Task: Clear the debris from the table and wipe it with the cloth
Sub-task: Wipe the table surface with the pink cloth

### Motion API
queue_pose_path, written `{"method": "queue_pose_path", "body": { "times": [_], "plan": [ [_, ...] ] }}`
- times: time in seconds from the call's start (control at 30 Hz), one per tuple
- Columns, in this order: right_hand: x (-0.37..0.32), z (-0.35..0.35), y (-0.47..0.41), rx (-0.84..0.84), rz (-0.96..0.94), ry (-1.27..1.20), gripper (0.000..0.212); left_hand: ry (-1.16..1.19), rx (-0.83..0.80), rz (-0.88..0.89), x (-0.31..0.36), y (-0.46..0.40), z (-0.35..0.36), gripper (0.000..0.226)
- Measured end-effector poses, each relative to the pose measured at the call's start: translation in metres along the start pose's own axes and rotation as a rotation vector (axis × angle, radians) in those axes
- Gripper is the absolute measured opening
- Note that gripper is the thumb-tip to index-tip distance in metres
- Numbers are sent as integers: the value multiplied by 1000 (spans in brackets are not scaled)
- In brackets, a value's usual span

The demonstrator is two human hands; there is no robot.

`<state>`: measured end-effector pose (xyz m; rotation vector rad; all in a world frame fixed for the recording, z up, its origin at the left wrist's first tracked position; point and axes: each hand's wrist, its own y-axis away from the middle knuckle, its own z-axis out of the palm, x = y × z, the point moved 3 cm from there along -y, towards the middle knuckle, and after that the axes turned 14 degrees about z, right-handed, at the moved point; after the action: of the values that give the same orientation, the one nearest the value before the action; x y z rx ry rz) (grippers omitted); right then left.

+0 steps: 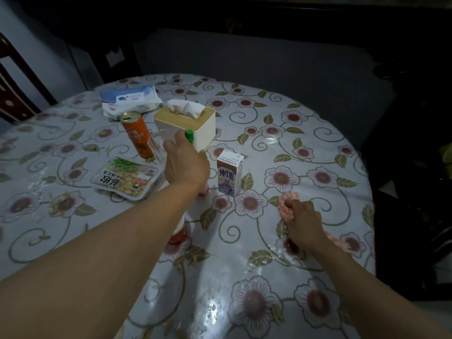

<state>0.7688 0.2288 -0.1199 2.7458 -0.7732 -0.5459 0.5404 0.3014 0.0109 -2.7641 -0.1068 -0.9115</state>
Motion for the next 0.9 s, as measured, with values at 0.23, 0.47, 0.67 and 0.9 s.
{"method": "queue_pose_path", "body": {
  "times": [0.23, 0.47, 0.67, 0.9],
  "plan": [
    [1, 0, -10, 10, 24, -10, 49, 21, 88, 84, -4, 24, -7, 56],
    [-3, 9, 7, 157, -5, -92, 51, 88, -28, 341, -15, 57, -5, 28],
    [-29, 64, 116, 75, -99, -359, 31, 110, -603, 335, -24, 87, 40, 38],
    [-35, 57, 143, -326, -109, -638, 20, 19, -691, 219, -30, 87, 69, 38]
  ]
}}
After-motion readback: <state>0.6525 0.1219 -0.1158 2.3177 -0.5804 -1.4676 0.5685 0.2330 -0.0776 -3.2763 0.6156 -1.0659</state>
